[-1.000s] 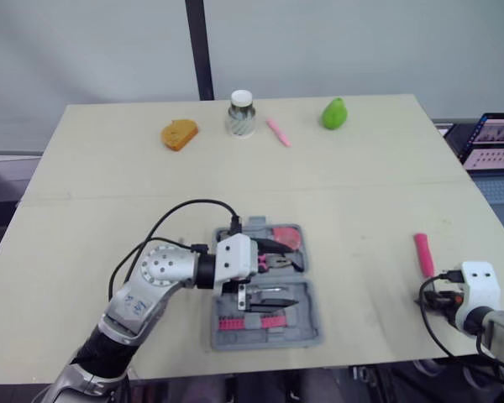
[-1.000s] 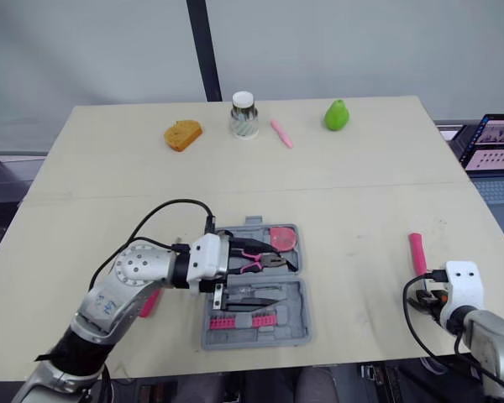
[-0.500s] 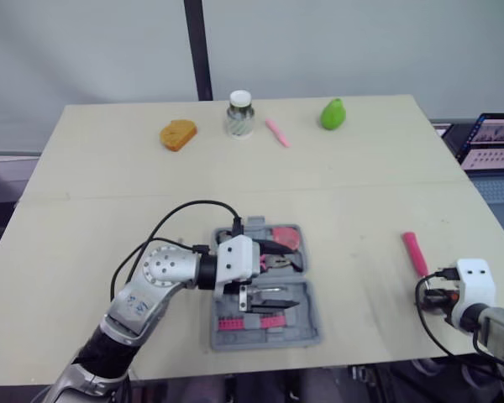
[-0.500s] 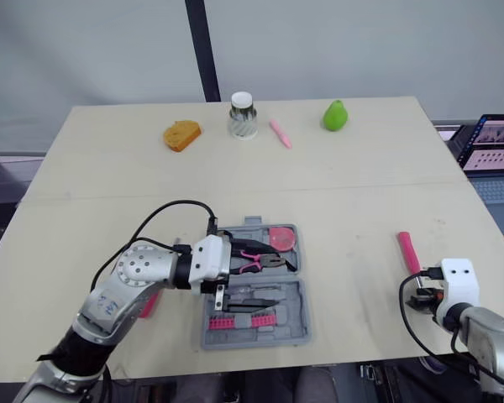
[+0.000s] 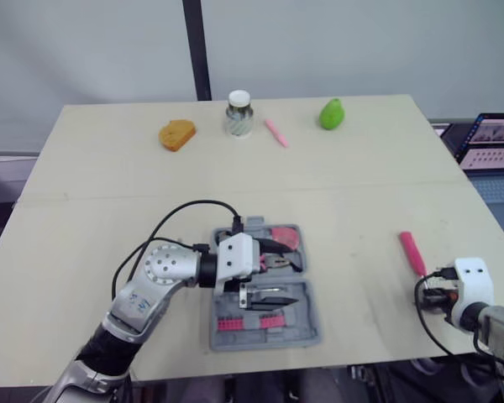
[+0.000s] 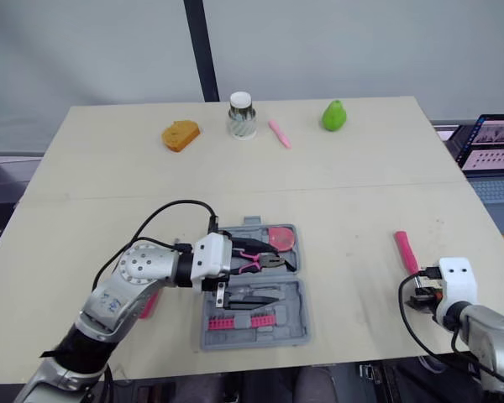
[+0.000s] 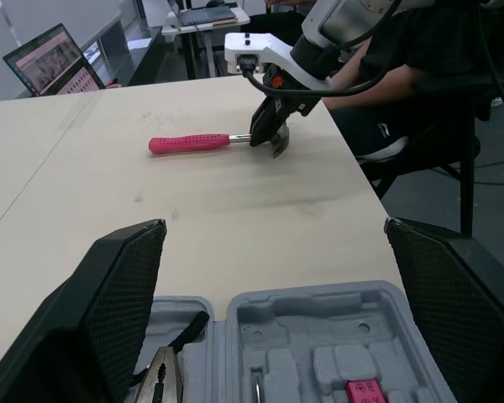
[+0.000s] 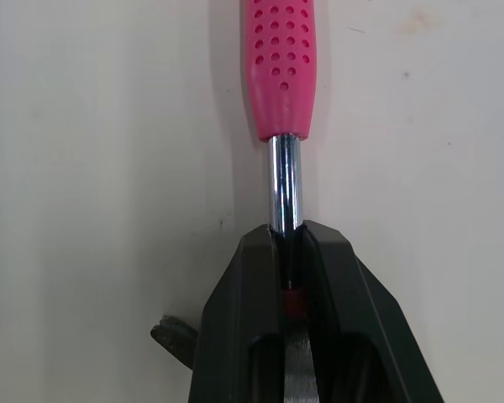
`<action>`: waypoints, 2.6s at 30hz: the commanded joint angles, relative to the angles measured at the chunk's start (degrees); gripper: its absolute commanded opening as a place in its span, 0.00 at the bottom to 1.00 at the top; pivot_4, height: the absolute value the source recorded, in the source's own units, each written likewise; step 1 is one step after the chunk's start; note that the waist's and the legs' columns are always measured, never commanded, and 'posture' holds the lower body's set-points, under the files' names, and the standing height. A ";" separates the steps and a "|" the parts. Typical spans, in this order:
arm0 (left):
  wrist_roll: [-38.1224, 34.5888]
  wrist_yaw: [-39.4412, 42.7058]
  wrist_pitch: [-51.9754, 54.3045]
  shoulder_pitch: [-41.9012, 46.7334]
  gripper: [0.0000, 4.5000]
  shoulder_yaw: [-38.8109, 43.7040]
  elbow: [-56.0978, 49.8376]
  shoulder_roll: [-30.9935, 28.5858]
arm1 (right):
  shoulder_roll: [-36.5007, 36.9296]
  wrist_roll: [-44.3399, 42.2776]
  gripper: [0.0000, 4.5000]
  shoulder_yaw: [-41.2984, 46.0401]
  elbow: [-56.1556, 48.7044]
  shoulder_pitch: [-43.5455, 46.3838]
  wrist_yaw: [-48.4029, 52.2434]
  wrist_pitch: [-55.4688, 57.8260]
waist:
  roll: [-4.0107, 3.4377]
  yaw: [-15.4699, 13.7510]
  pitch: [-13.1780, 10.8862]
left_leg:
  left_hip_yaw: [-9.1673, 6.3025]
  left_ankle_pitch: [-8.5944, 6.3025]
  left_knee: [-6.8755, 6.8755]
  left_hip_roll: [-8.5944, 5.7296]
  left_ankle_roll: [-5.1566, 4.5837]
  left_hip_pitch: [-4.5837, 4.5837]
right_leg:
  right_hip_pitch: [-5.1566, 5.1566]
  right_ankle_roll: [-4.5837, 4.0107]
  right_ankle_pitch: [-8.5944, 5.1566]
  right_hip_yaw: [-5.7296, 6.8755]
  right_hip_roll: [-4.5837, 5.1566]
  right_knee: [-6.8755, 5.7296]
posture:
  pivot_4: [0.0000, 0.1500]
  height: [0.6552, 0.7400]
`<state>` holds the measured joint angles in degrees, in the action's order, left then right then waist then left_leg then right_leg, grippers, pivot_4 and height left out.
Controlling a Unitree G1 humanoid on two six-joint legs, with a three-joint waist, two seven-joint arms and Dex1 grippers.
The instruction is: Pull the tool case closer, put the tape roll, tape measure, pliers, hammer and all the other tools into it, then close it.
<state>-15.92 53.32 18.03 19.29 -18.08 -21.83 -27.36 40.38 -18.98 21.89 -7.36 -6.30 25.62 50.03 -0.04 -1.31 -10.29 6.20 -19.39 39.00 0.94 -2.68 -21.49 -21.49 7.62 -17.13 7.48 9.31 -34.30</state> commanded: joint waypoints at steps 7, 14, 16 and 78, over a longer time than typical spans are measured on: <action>-1.67 -0.99 -1.67 -7.51 1.00 6.68 -3.37 -3.99 | 15.66 -5.23 0.00 -3.22 -5.99 3.63 16.77 3.10 | -0.59 0.10 -0.31 | 0.02 0.02 0.00 0.01 -0.04 -0.03 | -0.08 0.00 0.00 -0.01 0.02 0.02 | 1.00 1.00; -4.11 -2.20 -3.26 -19.98 1.00 17.18 -8.22 -8.01 | 27.47 -6.92 0.00 -15.14 -10.96 14.20 29.50 3.32 | -0.63 0.17 -0.47 | -0.05 0.00 -0.01 0.04 -0.03 -0.07 | -0.07 0.00 0.00 0.07 0.08 0.16 | 1.00 1.00; -5.34 -2.36 -3.99 -24.40 1.00 20.93 -9.72 -8.67 | 28.95 -6.24 0.00 -20.89 -13.33 18.86 33.26 2.22 | -0.65 0.19 -0.51 | -0.06 -0.01 -0.01 0.04 -0.01 -0.08 | -0.07 0.00 0.00 0.07 0.14 0.21 | 1.00 1.00; -5.58 -5.37 -21.46 -68.72 1.00 36.50 -20.20 -2.88 | 5.13 14.22 0.00 -69.58 -24.78 50.34 34.63 10.61 | -0.43 2.48 -0.60 | -0.02 -0.14 0.26 -0.02 -0.07 -0.94 | -1.02 -0.06 -0.02 0.17 0.17 -0.14 | 1.00 1.00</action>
<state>-21.41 48.19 -3.09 -49.01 18.09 -40.30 -30.08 45.44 -5.45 -47.45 -30.64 43.56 60.60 60.36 -0.47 1.17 -10.89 6.18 -19.54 39.27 0.93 -2.75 -22.43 -22.50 7.56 -17.15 7.66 9.49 -34.44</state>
